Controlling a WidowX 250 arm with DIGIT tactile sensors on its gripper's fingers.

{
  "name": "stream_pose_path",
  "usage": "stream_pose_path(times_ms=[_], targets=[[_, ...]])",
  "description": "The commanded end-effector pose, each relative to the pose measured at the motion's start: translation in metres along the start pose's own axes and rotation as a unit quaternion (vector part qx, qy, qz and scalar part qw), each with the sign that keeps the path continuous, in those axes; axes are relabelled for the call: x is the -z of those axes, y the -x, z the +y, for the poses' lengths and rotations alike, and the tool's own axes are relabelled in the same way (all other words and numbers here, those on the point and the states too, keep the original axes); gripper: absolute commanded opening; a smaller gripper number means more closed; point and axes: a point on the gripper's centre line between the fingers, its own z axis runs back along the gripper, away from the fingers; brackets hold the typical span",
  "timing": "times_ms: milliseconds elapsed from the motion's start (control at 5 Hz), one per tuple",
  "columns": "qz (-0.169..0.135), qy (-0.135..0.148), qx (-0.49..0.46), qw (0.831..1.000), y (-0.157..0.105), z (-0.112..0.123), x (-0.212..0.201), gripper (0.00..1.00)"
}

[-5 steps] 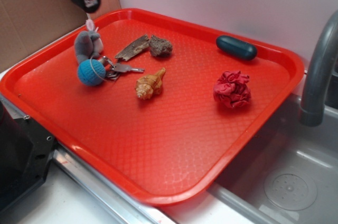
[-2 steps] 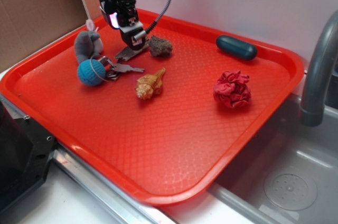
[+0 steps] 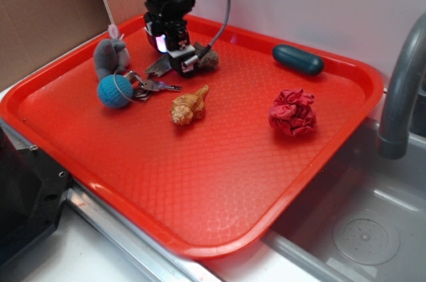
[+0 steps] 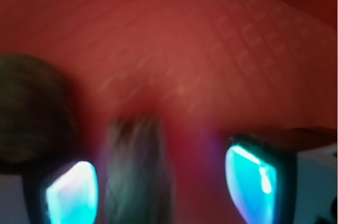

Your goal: Grab the wood chip.

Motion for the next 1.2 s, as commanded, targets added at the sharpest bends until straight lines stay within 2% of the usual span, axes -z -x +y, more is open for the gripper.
stream_pose_path(times_ms=[0, 600, 1000], targets=[[-0.004, -0.006, -0.004, 1.0, -0.008, -0.008, 0.008, 0.0], [-0.045, -0.016, -0.02, 0.999, 0.016, -0.026, -0.044, 0.0], [-0.087, -0.016, -0.067, 0.994, 0.045, -0.054, -0.136, 0.0]])
